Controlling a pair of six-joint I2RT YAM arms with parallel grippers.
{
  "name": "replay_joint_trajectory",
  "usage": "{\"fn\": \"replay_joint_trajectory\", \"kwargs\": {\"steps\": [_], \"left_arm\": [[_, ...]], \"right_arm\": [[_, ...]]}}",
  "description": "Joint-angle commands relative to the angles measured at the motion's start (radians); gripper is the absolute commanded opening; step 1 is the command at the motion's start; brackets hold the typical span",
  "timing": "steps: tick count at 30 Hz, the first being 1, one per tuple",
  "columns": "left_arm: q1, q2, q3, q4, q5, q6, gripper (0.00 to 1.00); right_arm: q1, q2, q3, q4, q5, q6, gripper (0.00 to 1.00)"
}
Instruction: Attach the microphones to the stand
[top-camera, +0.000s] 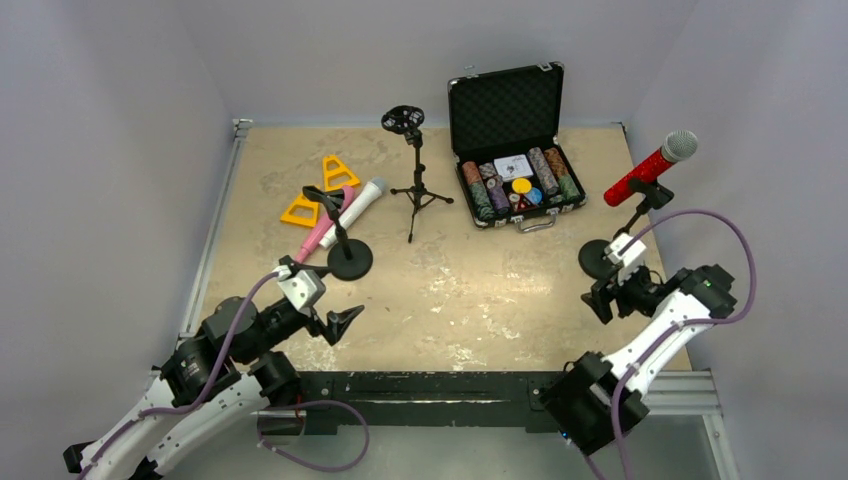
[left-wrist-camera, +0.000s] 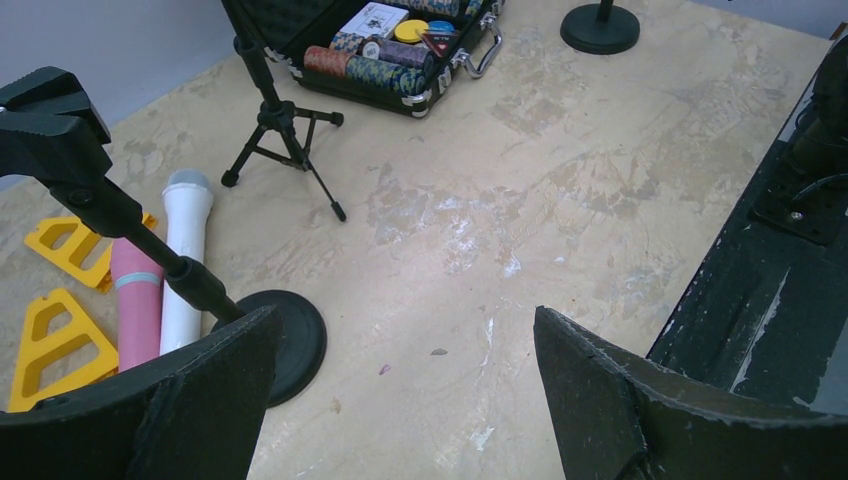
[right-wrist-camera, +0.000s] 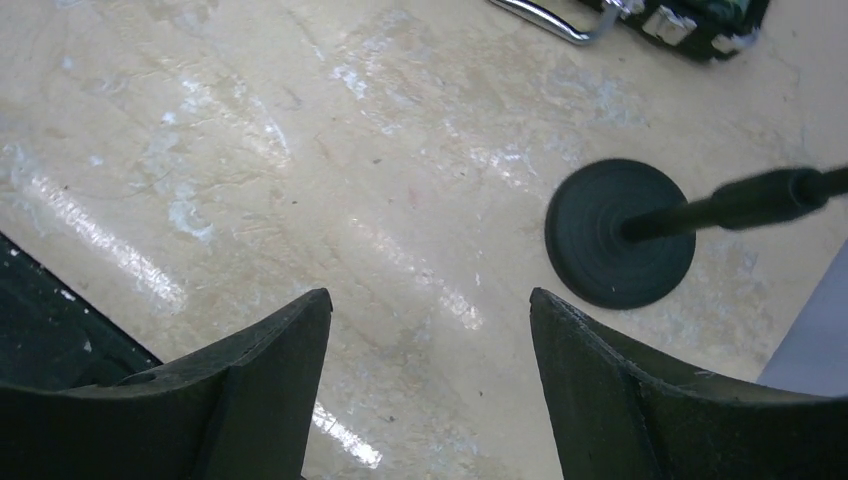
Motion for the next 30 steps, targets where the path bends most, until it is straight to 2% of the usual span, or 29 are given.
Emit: {"fn": "replay_joint_trajectory", "kwargs": {"steps": [1, 7, 12, 15, 18, 22, 25, 30], "left_arm": [[0.004, -0.007, 0.036, 0.008, -0.009, -0.003, 0.99], [0.004, 0.008, 0.032, 0.013, -0.045, -0.011, 0.99], [0.003, 0.01, 0.031, 0.012, -0.105, -0.095, 0.99], [0.004, 0.015, 0.046, -0.004, -0.14, -0.191, 0.99], [0.004, 0.025, 0.082, -0.04, -0.185, -0.303, 0.99], [0.003, 0.067, 0.17, -0.125, -0.291, -0.469, 0.99], [0.004, 0.13, 0.248, -0.206, -0.375, -0.546, 0.99], [0.017, 0.359, 0.48, -0.379, -0.513, -0.505, 1.0]], "right_arm": [[0.163, -0.129, -0.022, -0.086, 0.015, -0.014, 0.76], [0.48, -0.268, -0.015, 0.065, -0.081, 0.294, 0.81], [0.736, -0.215, 0.033, 0.208, -0.135, 0.554, 0.81], [0.887, -0.19, 0.029, 0.361, -0.101, 0.744, 0.8], [1.023, -0.157, 0.038, 0.488, -0.053, 0.852, 0.81], [1.115, -0.065, 0.089, 0.536, -0.008, 0.905, 0.81], [1.121, -0.034, 0.08, 0.591, -0.032, 0.955, 0.81], [1.118, -0.046, 0.039, 0.61, -0.047, 0.936, 0.83]]}}
